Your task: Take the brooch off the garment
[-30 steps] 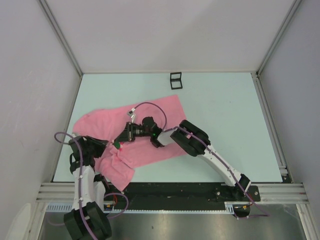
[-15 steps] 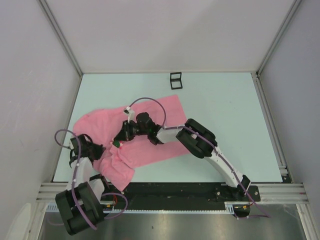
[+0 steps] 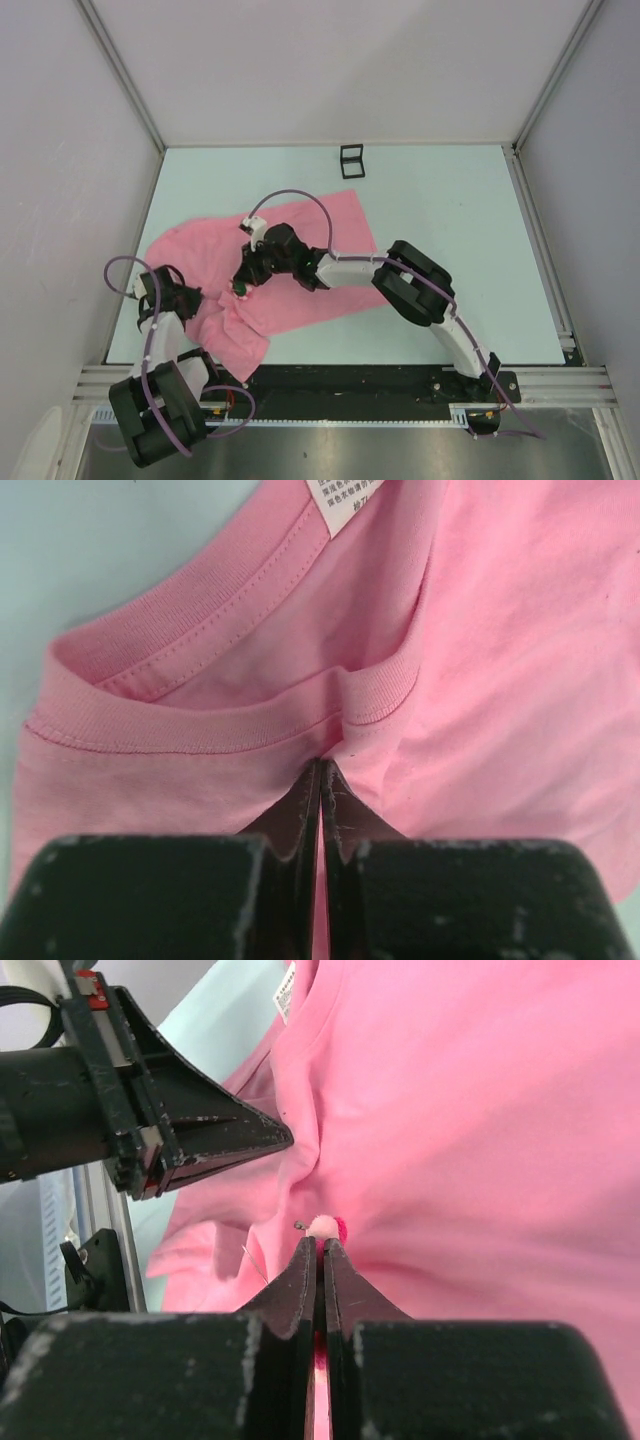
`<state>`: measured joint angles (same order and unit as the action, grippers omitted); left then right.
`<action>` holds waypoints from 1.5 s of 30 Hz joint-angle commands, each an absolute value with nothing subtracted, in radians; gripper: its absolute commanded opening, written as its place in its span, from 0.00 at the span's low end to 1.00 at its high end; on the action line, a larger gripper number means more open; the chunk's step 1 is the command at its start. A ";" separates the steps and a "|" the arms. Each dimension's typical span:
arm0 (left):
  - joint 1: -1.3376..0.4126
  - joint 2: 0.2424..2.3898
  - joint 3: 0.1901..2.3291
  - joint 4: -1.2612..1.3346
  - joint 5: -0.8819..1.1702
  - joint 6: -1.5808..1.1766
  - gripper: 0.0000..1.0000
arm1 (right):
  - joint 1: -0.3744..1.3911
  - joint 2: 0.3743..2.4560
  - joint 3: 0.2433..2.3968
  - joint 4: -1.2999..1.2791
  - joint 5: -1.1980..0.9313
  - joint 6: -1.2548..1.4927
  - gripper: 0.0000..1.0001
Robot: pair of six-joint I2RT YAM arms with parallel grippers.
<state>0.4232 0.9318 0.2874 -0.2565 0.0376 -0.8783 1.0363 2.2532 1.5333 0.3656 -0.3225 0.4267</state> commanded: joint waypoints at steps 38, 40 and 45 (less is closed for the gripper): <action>-0.230 0.891 0.396 0.435 0.658 -0.683 0.60 | 0.535 1.838 1.079 0.803 -0.891 0.753 0.00; -0.270 0.891 0.396 0.449 0.641 -0.684 0.60 | 0.516 1.836 1.057 0.877 -0.916 0.823 0.00; -0.345 0.851 0.325 0.544 0.543 -0.663 0.55 | 0.502 1.845 1.025 1.044 -0.936 0.923 0.00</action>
<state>-0.3099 0.8864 0.3786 0.3801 0.6048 -0.6716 0.5098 1.8679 1.0428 0.8322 -0.8764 0.8078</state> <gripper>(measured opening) 0.571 0.021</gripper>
